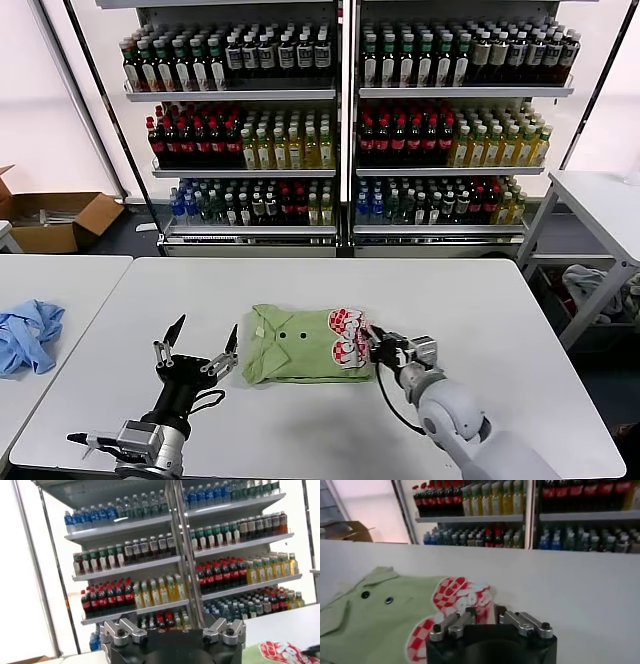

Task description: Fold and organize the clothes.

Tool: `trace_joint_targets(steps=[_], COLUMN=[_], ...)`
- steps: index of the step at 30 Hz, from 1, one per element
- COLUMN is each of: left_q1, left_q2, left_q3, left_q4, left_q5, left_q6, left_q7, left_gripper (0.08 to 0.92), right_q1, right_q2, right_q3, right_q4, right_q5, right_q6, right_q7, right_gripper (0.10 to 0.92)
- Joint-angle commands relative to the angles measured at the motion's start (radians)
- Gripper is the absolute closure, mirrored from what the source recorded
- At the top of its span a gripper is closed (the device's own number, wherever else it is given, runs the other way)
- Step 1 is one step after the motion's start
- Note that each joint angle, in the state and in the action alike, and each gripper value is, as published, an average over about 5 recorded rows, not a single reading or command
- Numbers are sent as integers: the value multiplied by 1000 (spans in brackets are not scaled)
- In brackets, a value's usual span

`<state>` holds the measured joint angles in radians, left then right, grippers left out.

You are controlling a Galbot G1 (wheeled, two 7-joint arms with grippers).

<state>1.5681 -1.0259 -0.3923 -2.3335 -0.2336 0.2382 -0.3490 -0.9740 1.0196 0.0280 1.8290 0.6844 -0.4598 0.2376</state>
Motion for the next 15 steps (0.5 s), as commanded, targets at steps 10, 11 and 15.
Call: trace_joint_targets(steps=[10,11,15], left_q1=[18,26,83], left_q2=[87,92,109], left_q3=[19,21,12], left_q4=[32,38,59], left_q5=[-128,-138,-160], left_q6=[-71,-93,-187], left_q7=[21,20,5], left_gripper=[177,177,177], right_q1=[-770,-845,-1089], right_q2=[-114,-101,-48], right_q3=[634,658,676], right_q4=[447,458,447], right_q5=[-308,-328,-408], right_q6=[560,614,834], right_q7=[46,62,108], right_gripper=[386,352,247])
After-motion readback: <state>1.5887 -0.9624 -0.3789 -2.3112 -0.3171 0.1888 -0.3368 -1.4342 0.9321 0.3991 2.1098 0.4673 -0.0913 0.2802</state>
